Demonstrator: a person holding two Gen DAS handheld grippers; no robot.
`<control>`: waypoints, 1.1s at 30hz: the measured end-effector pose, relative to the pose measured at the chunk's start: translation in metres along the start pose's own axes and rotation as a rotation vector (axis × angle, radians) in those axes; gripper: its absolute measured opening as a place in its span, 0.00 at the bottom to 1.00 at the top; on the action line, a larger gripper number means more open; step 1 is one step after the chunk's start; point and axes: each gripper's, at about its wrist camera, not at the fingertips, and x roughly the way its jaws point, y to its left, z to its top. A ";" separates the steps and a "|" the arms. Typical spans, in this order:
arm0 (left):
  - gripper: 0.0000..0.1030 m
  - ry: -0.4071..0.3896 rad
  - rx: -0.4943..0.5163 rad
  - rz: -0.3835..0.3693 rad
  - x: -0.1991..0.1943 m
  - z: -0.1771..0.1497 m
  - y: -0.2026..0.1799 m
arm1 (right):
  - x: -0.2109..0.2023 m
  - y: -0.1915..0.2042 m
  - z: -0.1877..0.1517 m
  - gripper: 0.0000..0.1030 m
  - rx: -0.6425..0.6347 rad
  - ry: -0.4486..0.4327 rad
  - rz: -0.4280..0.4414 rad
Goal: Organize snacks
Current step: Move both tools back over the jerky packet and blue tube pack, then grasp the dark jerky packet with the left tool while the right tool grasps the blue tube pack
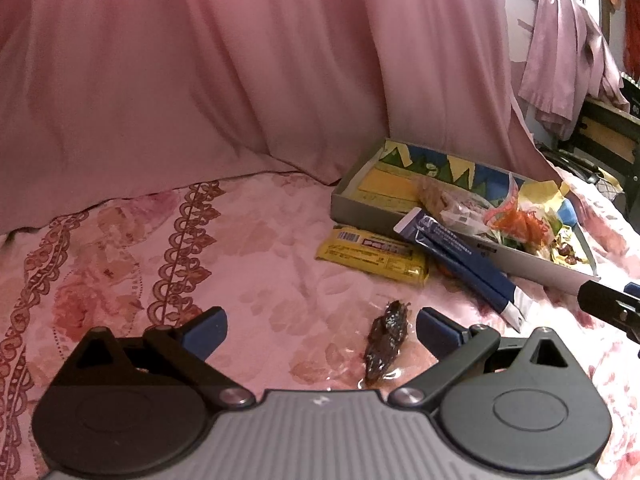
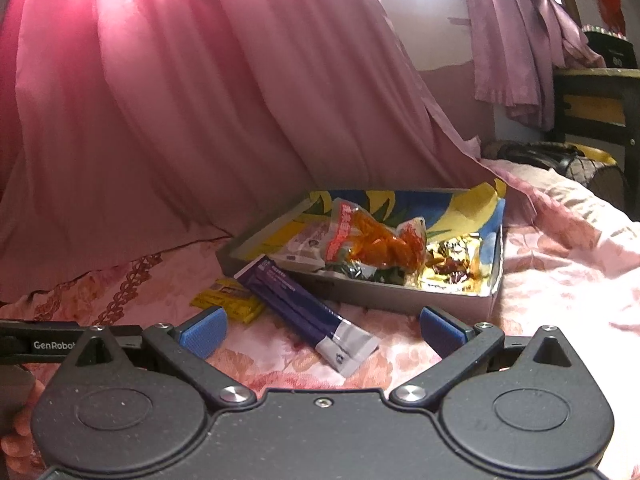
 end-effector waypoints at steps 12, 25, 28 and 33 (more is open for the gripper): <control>1.00 0.037 0.014 0.008 0.024 0.004 -0.012 | 0.040 -0.020 0.011 0.99 -0.047 0.018 0.060; 1.00 0.074 0.026 -0.001 0.043 0.007 -0.008 | 0.066 -0.027 0.007 0.99 -0.101 0.089 0.114; 1.00 0.080 0.019 -0.029 0.047 0.010 -0.005 | 0.070 -0.027 0.004 0.99 -0.110 0.115 0.134; 1.00 0.100 0.060 -0.074 0.057 0.015 -0.009 | 0.080 -0.026 -0.001 0.99 -0.137 0.145 0.158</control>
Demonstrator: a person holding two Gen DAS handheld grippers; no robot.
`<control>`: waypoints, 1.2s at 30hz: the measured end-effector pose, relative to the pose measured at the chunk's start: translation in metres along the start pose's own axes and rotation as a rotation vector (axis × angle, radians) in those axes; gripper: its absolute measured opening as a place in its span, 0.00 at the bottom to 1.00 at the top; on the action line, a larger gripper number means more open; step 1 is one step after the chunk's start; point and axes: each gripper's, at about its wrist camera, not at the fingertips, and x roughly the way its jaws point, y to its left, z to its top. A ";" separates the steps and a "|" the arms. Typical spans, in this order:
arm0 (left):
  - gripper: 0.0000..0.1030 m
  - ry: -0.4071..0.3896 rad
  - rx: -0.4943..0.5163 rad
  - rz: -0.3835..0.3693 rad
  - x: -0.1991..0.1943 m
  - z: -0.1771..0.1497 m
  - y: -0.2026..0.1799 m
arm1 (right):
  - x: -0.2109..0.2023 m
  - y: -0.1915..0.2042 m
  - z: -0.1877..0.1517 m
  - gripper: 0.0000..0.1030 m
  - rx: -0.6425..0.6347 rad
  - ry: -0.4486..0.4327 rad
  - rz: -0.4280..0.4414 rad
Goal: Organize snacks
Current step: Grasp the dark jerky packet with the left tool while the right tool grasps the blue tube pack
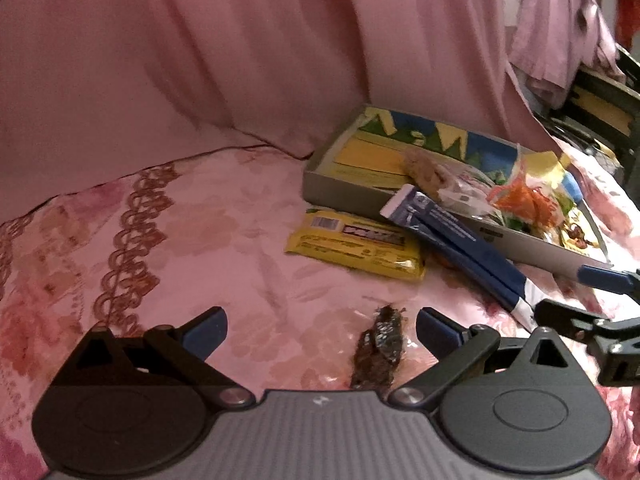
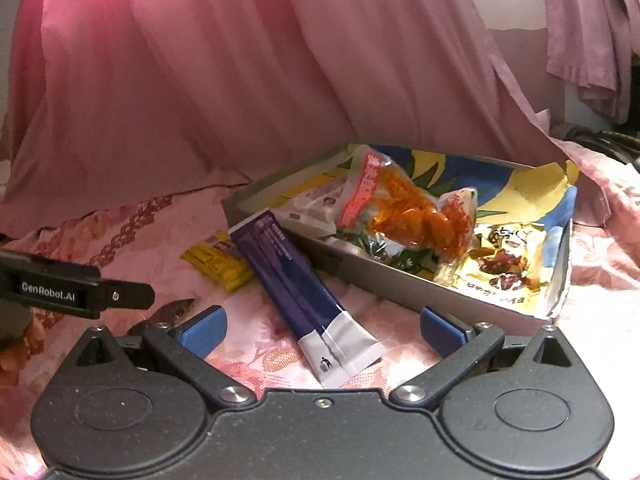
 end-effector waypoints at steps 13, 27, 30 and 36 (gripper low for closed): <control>0.96 0.116 0.084 -0.071 0.014 -0.004 -0.006 | 0.042 0.007 -0.002 0.86 -0.154 0.047 0.037; 0.53 0.121 0.166 -0.094 0.009 -0.009 -0.025 | 0.055 0.016 -0.006 0.65 -0.219 0.057 0.025; 0.52 0.140 0.164 -0.076 0.009 -0.009 -0.028 | 0.055 0.018 -0.006 0.57 -0.228 0.057 0.020; 0.50 0.160 0.075 -0.054 0.003 -0.011 -0.030 | 0.052 0.024 -0.006 0.43 -0.262 0.071 -0.005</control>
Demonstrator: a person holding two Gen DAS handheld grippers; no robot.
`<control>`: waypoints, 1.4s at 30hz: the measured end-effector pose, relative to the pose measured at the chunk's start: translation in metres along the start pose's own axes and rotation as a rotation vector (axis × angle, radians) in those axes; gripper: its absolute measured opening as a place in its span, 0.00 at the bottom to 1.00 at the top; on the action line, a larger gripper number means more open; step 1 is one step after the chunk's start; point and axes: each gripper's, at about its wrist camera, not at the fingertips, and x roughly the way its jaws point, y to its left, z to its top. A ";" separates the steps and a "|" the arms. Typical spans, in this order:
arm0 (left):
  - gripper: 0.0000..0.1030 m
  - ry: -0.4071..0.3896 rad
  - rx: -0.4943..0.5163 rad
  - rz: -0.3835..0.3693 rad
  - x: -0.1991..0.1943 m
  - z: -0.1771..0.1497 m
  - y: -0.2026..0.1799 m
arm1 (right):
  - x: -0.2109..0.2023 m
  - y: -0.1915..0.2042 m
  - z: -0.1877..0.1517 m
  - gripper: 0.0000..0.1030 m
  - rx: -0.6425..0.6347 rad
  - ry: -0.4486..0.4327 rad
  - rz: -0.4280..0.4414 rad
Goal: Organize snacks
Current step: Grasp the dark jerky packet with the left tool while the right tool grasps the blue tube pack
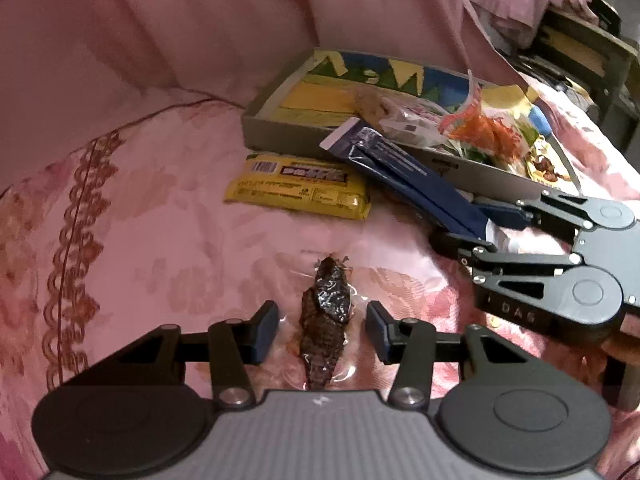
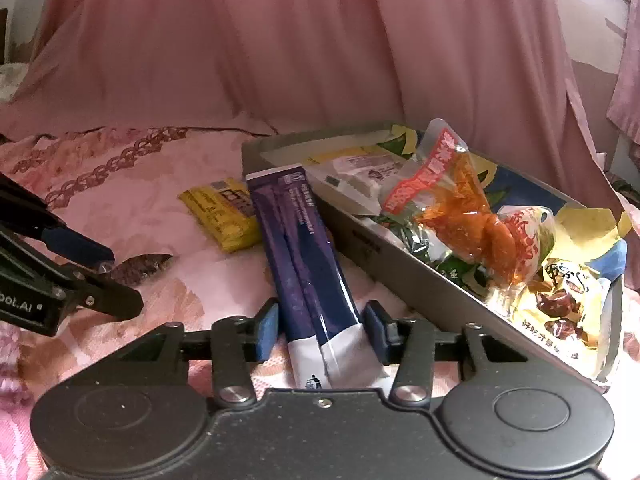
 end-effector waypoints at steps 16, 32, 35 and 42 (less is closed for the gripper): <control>0.48 0.049 0.023 -0.057 -0.034 -0.034 -0.001 | -0.060 0.028 -0.015 0.41 0.112 0.203 0.004; 0.51 0.058 -0.010 -0.122 -0.044 -0.046 0.015 | -0.071 0.048 -0.028 0.65 0.115 0.157 -0.014; 0.51 0.065 -0.002 -0.125 -0.043 -0.048 0.015 | -0.066 0.048 -0.030 0.72 0.117 0.144 -0.024; 0.51 0.077 0.005 -0.124 -0.043 -0.048 0.013 | -0.066 0.048 -0.033 0.56 0.134 0.136 -0.015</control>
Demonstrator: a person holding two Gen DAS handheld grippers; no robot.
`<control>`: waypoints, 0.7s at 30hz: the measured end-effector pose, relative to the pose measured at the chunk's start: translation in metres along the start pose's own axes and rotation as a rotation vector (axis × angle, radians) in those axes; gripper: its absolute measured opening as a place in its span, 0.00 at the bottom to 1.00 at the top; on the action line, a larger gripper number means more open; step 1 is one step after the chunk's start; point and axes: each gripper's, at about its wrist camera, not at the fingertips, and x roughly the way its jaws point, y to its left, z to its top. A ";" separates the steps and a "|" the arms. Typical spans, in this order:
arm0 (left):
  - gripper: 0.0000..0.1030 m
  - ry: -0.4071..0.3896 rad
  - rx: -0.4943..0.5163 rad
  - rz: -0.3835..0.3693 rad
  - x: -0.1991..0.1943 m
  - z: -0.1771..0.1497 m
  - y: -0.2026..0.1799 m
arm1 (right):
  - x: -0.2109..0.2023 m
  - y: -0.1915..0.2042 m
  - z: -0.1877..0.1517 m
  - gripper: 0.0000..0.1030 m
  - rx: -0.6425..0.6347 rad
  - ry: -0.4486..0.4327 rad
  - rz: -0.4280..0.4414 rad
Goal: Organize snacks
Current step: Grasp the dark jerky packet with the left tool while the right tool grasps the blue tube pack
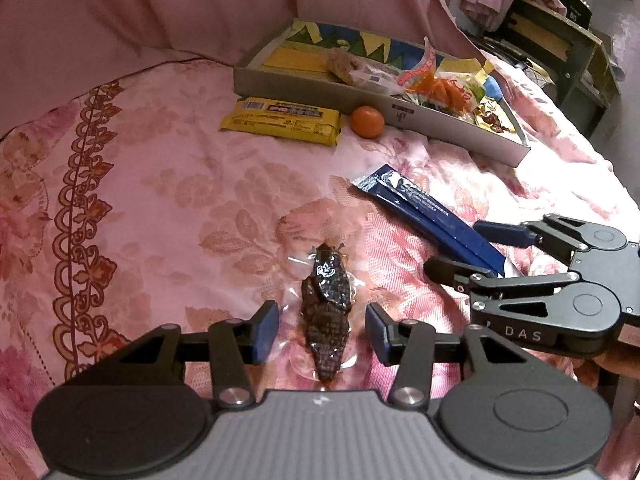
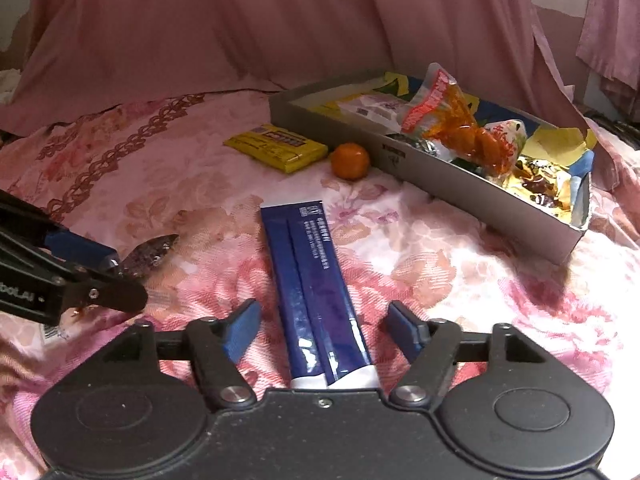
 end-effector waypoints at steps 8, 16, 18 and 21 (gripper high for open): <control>0.49 0.009 0.056 0.000 -0.002 -0.003 -0.006 | -0.004 0.013 -0.001 0.37 -0.060 -0.017 0.024; 0.48 -0.005 0.011 -0.012 -0.006 -0.001 -0.001 | -0.007 0.019 -0.001 0.35 -0.114 -0.036 -0.016; 0.48 -0.010 -0.003 -0.014 -0.007 -0.001 0.001 | -0.007 0.021 -0.001 0.35 -0.131 -0.043 -0.030; 0.47 -0.007 -0.006 0.008 -0.007 0.000 0.002 | -0.008 0.024 -0.002 0.34 -0.160 -0.053 -0.057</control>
